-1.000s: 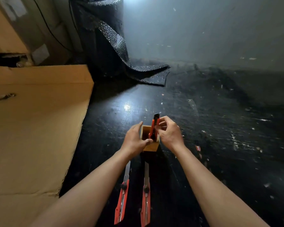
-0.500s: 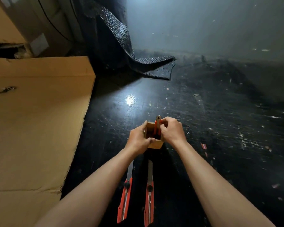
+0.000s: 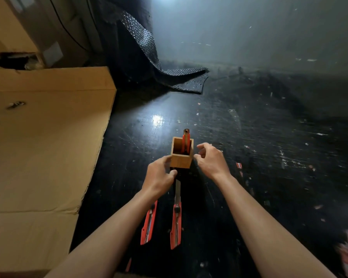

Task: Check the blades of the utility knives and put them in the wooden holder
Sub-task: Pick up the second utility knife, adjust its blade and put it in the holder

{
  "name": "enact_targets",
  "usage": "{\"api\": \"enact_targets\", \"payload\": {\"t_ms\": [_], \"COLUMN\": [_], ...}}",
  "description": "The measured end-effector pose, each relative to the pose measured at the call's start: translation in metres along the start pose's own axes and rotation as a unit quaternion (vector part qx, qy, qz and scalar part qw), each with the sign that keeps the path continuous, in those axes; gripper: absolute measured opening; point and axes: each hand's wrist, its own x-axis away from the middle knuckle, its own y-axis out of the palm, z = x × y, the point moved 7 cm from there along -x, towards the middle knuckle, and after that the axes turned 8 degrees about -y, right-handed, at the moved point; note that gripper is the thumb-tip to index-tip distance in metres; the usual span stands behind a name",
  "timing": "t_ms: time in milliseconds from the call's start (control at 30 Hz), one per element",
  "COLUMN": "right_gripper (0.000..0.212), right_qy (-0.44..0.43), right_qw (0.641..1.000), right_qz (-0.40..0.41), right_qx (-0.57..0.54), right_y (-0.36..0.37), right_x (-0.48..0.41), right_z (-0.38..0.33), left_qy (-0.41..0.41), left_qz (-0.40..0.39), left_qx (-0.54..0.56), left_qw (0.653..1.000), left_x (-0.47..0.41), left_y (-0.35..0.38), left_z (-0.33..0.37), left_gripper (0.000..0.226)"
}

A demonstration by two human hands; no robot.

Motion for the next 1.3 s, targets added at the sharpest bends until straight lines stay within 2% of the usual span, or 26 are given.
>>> {"api": "enact_targets", "payload": {"t_ms": [167, 367, 533, 667, 867, 1067, 1300], "right_gripper": [0.034, 0.037, 0.020, 0.024, 0.027, 0.028, 0.036], "right_qy": [0.023, 0.087, 0.100, 0.103, 0.121, 0.121, 0.059], "right_qw": [0.998, 0.978, 0.965, 0.967, 0.967, 0.962, 0.941], "right_qz": [-0.066, -0.189, -0.241, -0.215, -0.164, -0.120, -0.094], "right_qx": [-0.008, -0.020, -0.038, -0.088, -0.151, -0.214, -0.321], "right_y": [0.025, 0.072, 0.102, 0.113, 0.111, 0.099, 0.051], "right_x": [0.050, 0.113, 0.155, 0.175, 0.190, 0.192, 0.172], "right_z": [0.008, 0.029, 0.031, 0.025, 0.026, 0.025, 0.001], "left_qy": [-0.014, -0.085, -0.104, -0.122, -0.142, -0.174, -0.121], "left_qz": [-0.036, -0.095, -0.136, -0.130, -0.104, -0.094, -0.113], "left_qx": [-0.027, -0.053, -0.070, -0.039, 0.014, 0.124, 0.247], "left_qw": [0.999, 0.990, 0.983, 0.983, 0.984, 0.972, 0.955], "left_x": [0.049, 0.087, 0.109, 0.122, 0.132, 0.135, 0.130], "left_y": [0.017, 0.040, 0.054, 0.062, 0.063, 0.058, 0.030], "left_z": [-0.024, -0.061, -0.080, -0.085, -0.089, -0.088, -0.048], "left_gripper": [0.044, 0.043, 0.036, 0.029, 0.033, 0.041, 0.044]}}
